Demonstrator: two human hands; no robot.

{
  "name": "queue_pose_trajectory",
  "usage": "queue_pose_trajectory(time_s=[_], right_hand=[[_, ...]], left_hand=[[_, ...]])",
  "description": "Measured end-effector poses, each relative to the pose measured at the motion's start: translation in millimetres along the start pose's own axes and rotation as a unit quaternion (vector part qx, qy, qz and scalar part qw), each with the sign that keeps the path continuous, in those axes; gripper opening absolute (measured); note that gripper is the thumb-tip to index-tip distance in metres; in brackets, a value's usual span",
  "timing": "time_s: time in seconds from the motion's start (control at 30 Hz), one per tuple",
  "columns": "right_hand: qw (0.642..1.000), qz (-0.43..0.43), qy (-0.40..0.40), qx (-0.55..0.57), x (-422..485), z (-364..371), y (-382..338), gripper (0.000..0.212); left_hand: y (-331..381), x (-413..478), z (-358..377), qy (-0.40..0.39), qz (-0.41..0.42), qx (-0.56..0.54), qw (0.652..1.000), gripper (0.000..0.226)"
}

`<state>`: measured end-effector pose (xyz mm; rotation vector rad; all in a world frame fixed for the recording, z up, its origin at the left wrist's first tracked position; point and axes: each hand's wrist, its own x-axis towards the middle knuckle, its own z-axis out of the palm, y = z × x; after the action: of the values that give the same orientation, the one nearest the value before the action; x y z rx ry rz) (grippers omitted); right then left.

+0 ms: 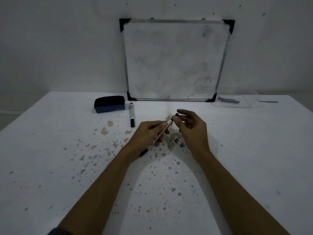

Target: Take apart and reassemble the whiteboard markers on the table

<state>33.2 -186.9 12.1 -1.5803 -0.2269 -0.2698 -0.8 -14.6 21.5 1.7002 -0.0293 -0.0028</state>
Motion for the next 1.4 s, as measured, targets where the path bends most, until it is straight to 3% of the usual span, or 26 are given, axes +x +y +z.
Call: queue_pose_trajectory(time_s=[0.13, 0.27, 0.37, 0.5, 0.57, 0.63, 0.73, 0.8, 0.9, 1.0, 1.13, 1.23, 1.4], right_hand=[[0.992, -0.067, -0.024, -0.101, -3, 5, 3, 0.017], [0.977, -0.113, -0.064, -0.169, -7, 3, -2, 0.021], [0.949, -0.092, -0.117, -0.278, -8, -10, -10, 0.033], [0.868, -0.019, -0.225, -0.442, -10, -29, -10, 0.059], [0.844, 0.002, -0.256, -0.471, -10, -34, -9, 0.058], [0.842, 0.000, -0.262, -0.471, -9, -34, -11, 0.042], [0.856, -0.017, -0.249, -0.453, -9, -33, -14, 0.023], [0.886, -0.014, -0.215, -0.411, -11, -34, -15, 0.021], [0.949, 0.009, -0.132, -0.287, -11, -36, -14, 0.023], [0.982, 0.031, -0.084, -0.164, -10, -37, -12, 0.026], [0.990, 0.099, -0.096, 0.006, -4, -35, -9, 0.033], [0.973, 0.155, -0.075, 0.156, -1, -35, -10, 0.027], [0.964, 0.181, -0.079, 0.176, -1, -36, -9, 0.026]], left_hand=[[-1, 2, -7, 0.003, -0.009, -0.036, 0.999, 0.028], [-3, 5, -8, 0.012, -0.017, -0.072, 0.997, 0.030], [-10, 9, -11, 0.017, -0.016, -0.093, 0.995, 0.032], [-13, 13, -12, 0.024, -0.022, -0.121, 0.992, 0.031], [-12, 14, -11, 0.024, -0.020, -0.127, 0.991, 0.029], [-12, 12, -10, 0.022, -0.019, -0.130, 0.991, 0.028], [-10, 10, -9, 0.028, -0.020, -0.120, 0.992, 0.027], [-8, 8, -9, 0.033, -0.019, -0.109, 0.993, 0.026], [-4, 4, -7, 0.032, -0.012, -0.089, 0.995, 0.024], [-2, 0, -7, 0.013, -0.003, -0.081, 0.997, 0.019], [4, -6, -4, -0.010, 0.003, -0.061, 0.998, 0.024], [7, -8, -2, -0.021, 0.004, -0.034, 0.999, 0.029], [7, -9, -4, -0.035, 0.010, -0.007, 0.999, 0.026]])
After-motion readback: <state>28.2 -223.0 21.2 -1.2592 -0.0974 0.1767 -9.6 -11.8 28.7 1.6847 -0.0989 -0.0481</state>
